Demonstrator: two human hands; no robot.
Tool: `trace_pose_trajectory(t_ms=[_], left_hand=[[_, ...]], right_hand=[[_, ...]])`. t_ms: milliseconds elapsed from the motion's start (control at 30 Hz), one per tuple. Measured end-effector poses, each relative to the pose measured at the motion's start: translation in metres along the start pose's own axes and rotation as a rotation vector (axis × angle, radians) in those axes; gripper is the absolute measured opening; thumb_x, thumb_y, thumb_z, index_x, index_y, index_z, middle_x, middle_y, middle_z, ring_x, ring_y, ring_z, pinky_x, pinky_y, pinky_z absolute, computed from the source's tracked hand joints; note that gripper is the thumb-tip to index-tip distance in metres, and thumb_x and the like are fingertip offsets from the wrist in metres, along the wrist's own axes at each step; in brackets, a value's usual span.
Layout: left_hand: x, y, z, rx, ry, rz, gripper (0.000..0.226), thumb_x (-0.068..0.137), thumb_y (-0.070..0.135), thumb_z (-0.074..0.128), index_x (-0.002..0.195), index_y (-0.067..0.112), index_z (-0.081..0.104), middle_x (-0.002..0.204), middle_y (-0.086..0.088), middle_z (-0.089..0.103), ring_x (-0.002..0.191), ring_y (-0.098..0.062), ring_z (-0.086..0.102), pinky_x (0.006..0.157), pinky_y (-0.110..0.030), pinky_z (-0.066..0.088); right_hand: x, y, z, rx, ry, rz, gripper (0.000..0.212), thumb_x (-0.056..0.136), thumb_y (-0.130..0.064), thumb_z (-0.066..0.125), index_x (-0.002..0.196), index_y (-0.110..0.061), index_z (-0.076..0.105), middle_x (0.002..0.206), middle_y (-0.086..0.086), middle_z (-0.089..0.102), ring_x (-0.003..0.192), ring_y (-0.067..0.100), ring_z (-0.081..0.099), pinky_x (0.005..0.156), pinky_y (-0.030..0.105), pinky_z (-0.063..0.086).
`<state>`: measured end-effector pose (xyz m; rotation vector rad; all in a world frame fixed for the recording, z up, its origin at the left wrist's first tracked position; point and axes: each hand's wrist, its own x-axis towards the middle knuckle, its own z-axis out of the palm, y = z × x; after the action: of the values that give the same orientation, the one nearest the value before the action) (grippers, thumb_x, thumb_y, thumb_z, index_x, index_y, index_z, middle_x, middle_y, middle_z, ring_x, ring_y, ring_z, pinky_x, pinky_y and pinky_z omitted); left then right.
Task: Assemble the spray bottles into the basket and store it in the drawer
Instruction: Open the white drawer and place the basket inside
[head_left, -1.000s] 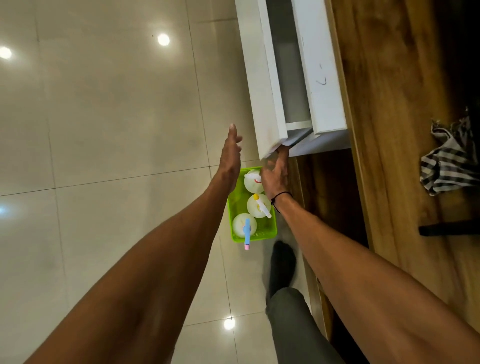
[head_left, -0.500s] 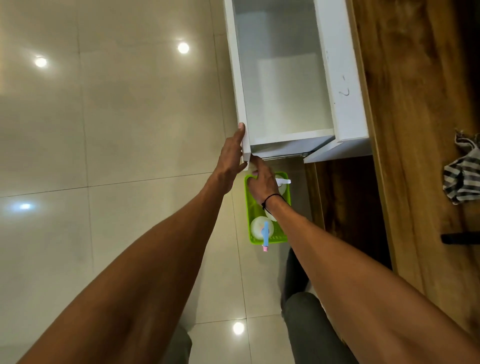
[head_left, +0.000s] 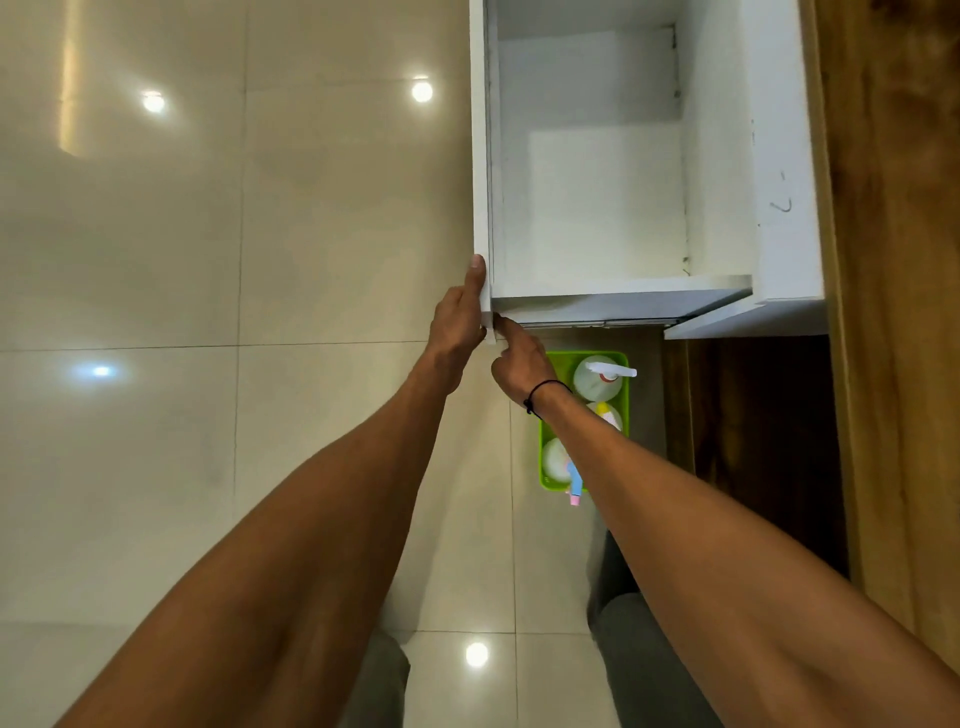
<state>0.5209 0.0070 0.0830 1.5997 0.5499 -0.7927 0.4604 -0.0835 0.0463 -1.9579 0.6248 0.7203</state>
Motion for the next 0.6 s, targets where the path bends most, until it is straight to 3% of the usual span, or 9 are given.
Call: trace_pose_trajectory(t_ms=[100,233,300,367,433,500,600], left_hand=[[-0.001,0.002,-0.017,0.014,0.048,0.002,0.048,0.094,0.079,0.047,0.095,0.032,0.059,0.132,-0.010,0.065,0.132,-0.036,0.061,0.114,-0.053,0.051],[0.000,0.000,-0.038,-0.007,0.097,-0.004,0.056,0.081,0.086,0.049,0.092,0.032,0.059,0.118,-0.005,0.066,0.128,-0.036,0.064,0.113,-0.054,0.051],[0.002,-0.003,-0.047,-0.003,0.104,-0.007,0.063,0.079,0.087,0.051,0.091,0.026,0.061,0.112,-0.006,0.066,0.115,-0.032,0.067,0.112,-0.053,0.053],[0.007,-0.009,-0.057,0.043,0.127,-0.012,0.065,0.085,0.083,0.052,0.090,0.019,0.062,0.104,-0.007,0.064,0.100,-0.025,0.063,0.110,-0.051,0.054],[0.012,-0.017,-0.064,0.086,0.158,-0.026,0.049,0.099,0.066,0.055,0.087,0.018,0.062,0.102,-0.008,0.063,0.097,-0.024,0.060,0.107,-0.047,0.055],[0.013,-0.024,-0.068,0.045,0.138,-0.062,0.040,0.105,0.056,0.054,0.097,0.018,0.062,0.108,-0.009,0.063,0.103,-0.024,0.062,0.103,-0.039,0.055],[0.008,-0.027,-0.062,-0.070,0.062,-0.109,0.044,0.108,0.051,0.050,0.125,0.013,0.064,0.127,-0.011,0.067,0.114,-0.023,0.066,0.101,-0.035,0.057]], right_hand=[[0.000,-0.011,0.012,0.009,-0.009,0.004,0.079,0.083,0.001,0.042,0.157,-0.028,0.045,0.153,0.015,0.055,0.142,0.038,0.051,0.116,0.048,0.047],[0.001,-0.022,0.028,0.019,-0.017,-0.011,0.076,0.085,0.000,0.041,0.156,-0.026,0.048,0.156,0.013,0.053,0.144,0.036,0.051,0.120,0.045,0.044],[0.001,-0.027,0.033,0.040,0.007,-0.024,0.074,0.084,0.003,0.040,0.152,-0.024,0.052,0.153,0.012,0.056,0.142,0.036,0.053,0.116,0.040,0.046],[0.001,-0.029,0.037,0.066,0.048,-0.033,0.072,0.082,0.005,0.039,0.147,-0.020,0.055,0.150,0.011,0.060,0.139,0.036,0.055,0.111,0.038,0.049],[0.001,-0.027,0.036,0.065,0.056,-0.054,0.070,0.082,0.007,0.040,0.146,-0.018,0.056,0.147,0.010,0.063,0.137,0.035,0.057,0.108,0.035,0.049],[0.002,-0.026,0.035,0.051,0.049,-0.070,0.069,0.082,0.008,0.041,0.144,-0.017,0.058,0.143,0.009,0.065,0.135,0.034,0.059,0.104,0.032,0.048],[0.003,-0.028,0.033,0.031,0.017,-0.075,0.072,0.083,0.008,0.042,0.148,-0.018,0.056,0.149,0.008,0.063,0.140,0.031,0.056,0.115,0.040,0.048]])
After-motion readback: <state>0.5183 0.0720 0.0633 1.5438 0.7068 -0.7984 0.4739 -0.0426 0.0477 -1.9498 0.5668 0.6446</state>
